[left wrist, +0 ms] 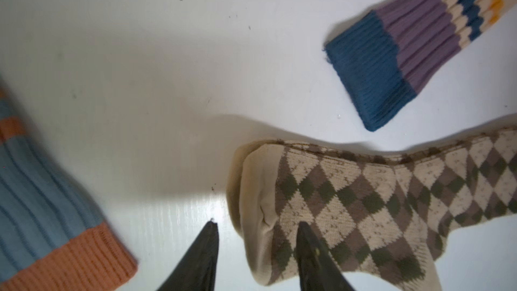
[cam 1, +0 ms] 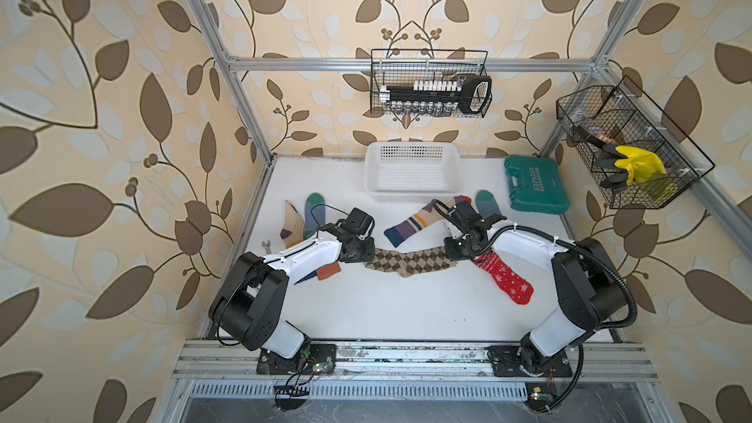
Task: Place the socks together as a pair
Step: Place the sock in the sock, then pick up a pair of socks from the center of the board.
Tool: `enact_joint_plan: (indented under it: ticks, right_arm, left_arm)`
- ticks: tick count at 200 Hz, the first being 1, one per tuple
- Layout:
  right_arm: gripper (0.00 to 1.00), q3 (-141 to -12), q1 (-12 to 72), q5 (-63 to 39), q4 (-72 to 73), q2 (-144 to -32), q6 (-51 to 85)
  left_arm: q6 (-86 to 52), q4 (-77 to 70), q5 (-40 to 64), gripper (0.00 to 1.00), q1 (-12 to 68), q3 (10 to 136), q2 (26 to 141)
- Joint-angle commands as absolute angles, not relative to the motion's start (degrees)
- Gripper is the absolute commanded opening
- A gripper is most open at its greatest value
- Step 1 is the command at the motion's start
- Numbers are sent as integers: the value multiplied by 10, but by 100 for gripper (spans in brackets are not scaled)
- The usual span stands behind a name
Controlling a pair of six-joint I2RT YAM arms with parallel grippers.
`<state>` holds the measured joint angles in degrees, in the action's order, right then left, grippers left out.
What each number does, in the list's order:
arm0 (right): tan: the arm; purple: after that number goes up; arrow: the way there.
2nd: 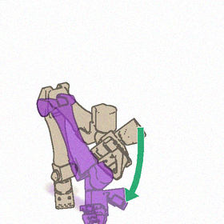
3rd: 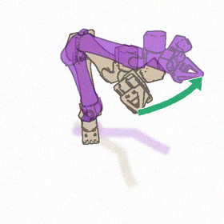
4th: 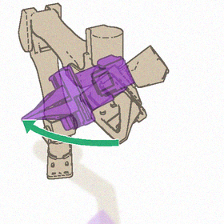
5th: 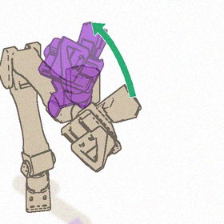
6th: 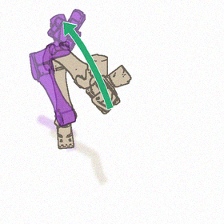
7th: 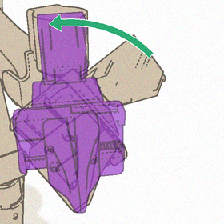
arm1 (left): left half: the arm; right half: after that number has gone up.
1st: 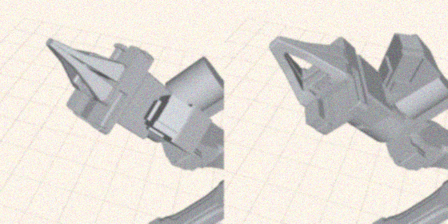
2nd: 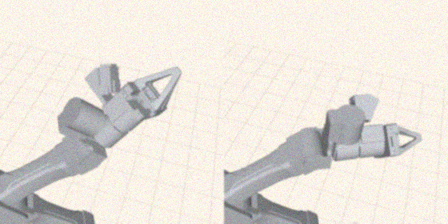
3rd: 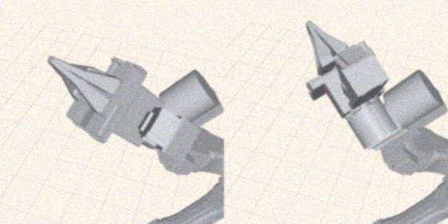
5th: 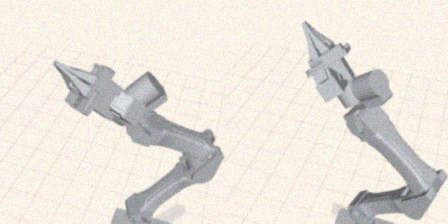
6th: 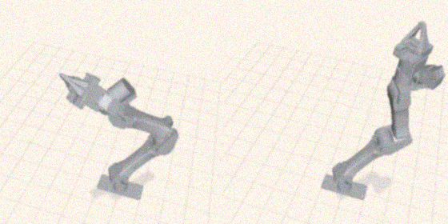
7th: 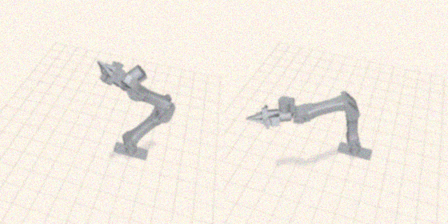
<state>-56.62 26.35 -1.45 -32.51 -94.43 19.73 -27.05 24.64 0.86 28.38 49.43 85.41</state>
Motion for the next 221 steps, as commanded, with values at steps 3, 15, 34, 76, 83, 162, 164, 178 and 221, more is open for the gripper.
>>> enact_joint_plan:
  ticks: [3, 15, 34, 76, 83, 162, 164, 178, 221]
  right_arm:
    - [38, -544, 262, -8, -316, -936, 201]
    - [38, -534, 262, -20, -302, -938, 208]
    - [39, -521, 263, -34, -281, -944, 222]
    - [41, -496, 264, -69, -245, -945, 239]
    - [41, -493, 264, -76, -241, -945, 241]
    - [12, -478, 264, -102, -211, -952, 248]
    - [11, -477, 265, -101, -211, -950, 248]
    - [3, -478, 264, -92, -216, -936, 247]
    - [0, -519, 264, -68, -274, -887, 230]
  left_arm:
    - [-266, 242, -18, 50, 278, 479, 830]
    - [-267, 236, -18, 51, 278, 472, 835]
    - [-269, 217, -4, 51, 278, 463, 857]
    - [-269, 210, 14, 49, 278, 468, 876]
    - [-268, 209, 20, 46, 278, 470, 880]
    - [-261, 224, 46, 1, 278, 482, 891]
    - [-261, 224, 46, 0, 278, 482, 889]
    - [-261, 226, 47, 0, 278, 478, 869]
    - [-267, 230, 76, 0, 278, 500, 838]
